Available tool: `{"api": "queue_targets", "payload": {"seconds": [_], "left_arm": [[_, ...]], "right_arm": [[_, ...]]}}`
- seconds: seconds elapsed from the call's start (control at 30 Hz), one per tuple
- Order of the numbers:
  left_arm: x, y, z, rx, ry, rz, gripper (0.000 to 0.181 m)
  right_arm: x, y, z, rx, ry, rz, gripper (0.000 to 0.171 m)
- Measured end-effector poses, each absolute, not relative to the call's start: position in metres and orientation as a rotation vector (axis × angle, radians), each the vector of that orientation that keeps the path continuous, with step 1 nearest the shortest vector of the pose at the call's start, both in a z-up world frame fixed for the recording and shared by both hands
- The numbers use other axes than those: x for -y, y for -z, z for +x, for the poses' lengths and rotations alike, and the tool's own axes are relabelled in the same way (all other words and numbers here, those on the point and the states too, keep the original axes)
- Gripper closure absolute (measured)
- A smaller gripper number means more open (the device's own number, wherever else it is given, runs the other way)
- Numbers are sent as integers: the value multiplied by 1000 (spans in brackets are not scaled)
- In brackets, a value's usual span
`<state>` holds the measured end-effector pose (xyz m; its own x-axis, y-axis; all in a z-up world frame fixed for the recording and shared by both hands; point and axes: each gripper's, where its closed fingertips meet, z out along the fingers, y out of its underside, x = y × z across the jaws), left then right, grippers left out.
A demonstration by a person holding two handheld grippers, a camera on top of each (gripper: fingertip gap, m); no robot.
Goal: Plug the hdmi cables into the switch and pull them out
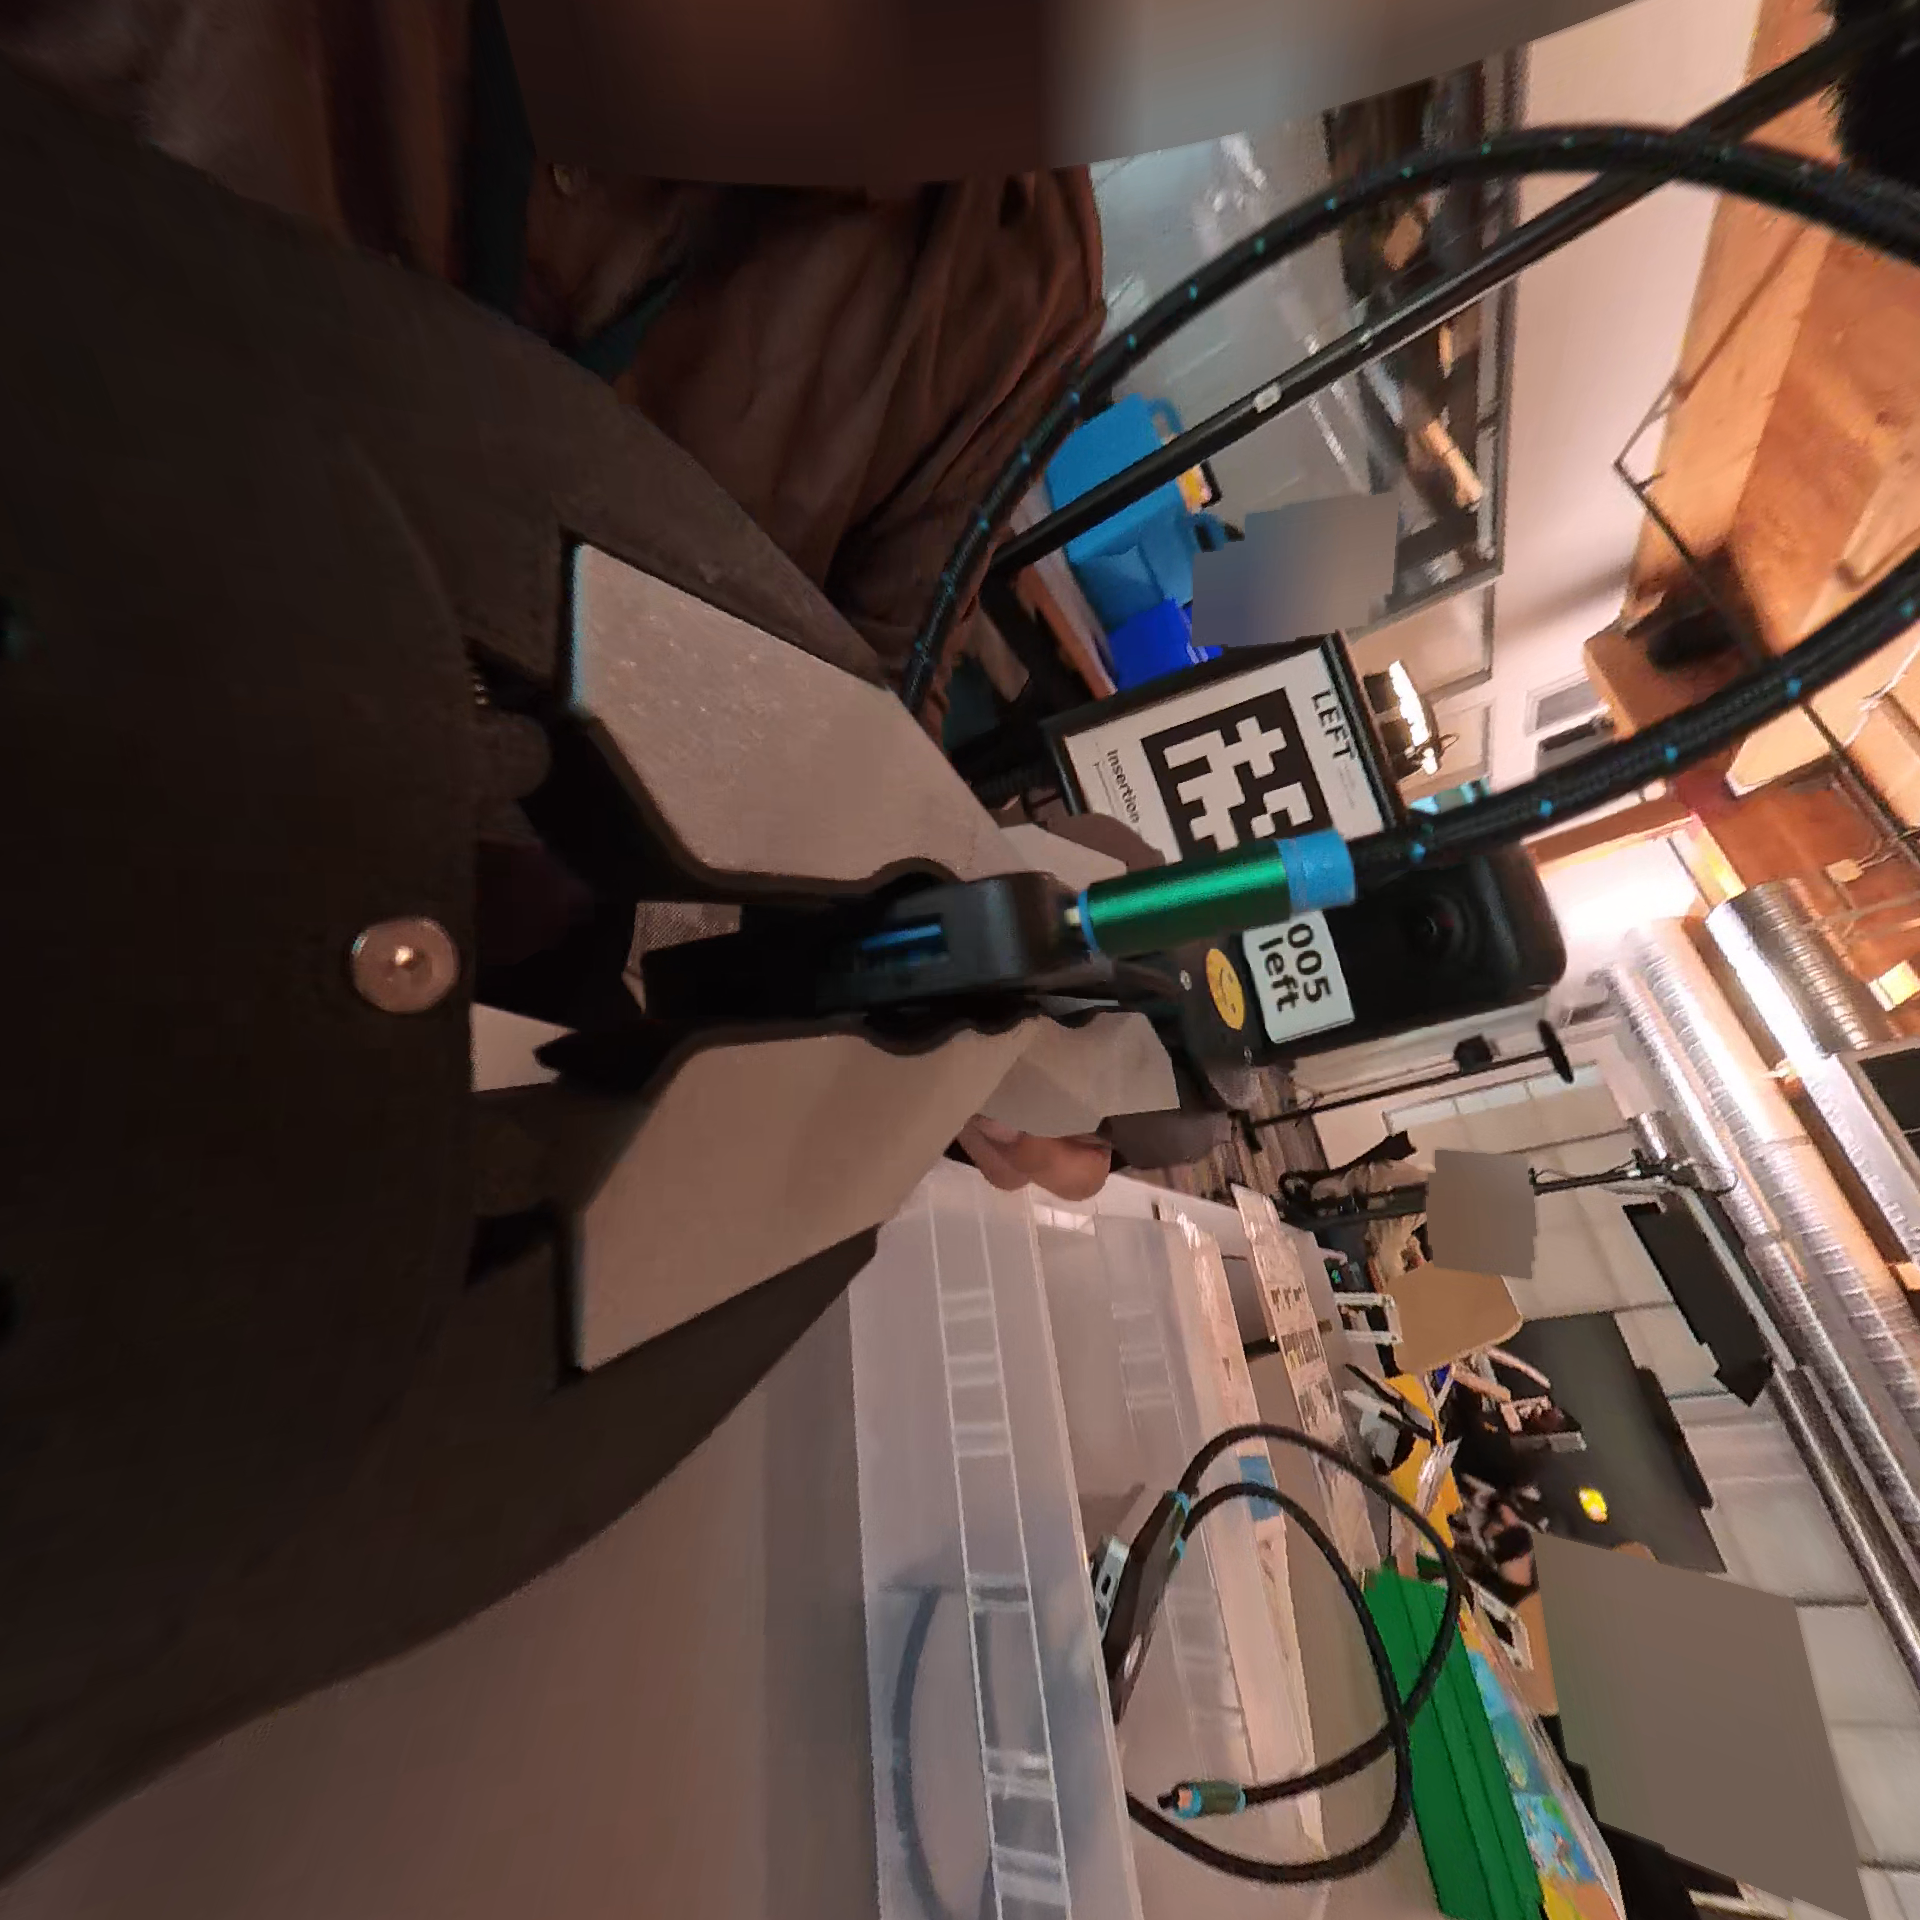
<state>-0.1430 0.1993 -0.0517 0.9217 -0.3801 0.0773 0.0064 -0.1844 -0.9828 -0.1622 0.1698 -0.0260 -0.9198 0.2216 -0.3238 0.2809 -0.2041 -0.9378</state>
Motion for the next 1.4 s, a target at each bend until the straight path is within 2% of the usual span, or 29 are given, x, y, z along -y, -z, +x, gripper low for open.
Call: {"api": "queue_targets", "payload": {"seconds": [0.13, 0.27, 0.33, 0.43, 0.53, 0.9, 1.23, 1.3, 1.33, 1.37, 1.4], "left_arm": [[-201, 53, -144, -265, 322, -1727, 160], [-196, 49, -155, -245, 183, -1735, 165], [-190, 40, -158, -214, 219, -1718, 166], [-185, 38, -156, -184, 280, -1745, 166], [-184, 36, -151, -176, 310, -1738, 166], [-183, 37, -149, -270, 99, -1731, 162], [-178, 34, -148, -244, 218, -1713, 162], [-182, 35, -161, -188, 143, -1724, 130], [-182, 38, -163, -185, 118, -1747, 122], [-181, 41, -161, -207, 117, -1765, 134], [-179, 41, -154, -251, 129, -1760, 162]], "right_arm": [[-167, 26, -165, -1890, 2331, 628, 158], [-173, 21, -163, -1938, 2332, 629, 140], [-179, 19, -159, -2032, 2339, 614, 150], [-182, 26, -160, -2255, 2300, 639, 156], [-180, 28, -156, -2316, 2288, 591, 157], [-177, 29, -158, -2032, 2304, 576, 159], [-173, 27, -157, -2045, 2337, 554, 160], [-170, 27, -155, -2051, 2333, 533, 160], [-169, 28, -155, -2065, 2321, 534, 161], [-169, 30, -157, -2087, 2321, 553, 161], [-170, 30, -159, -2104, 2332, 566, 160]]}}
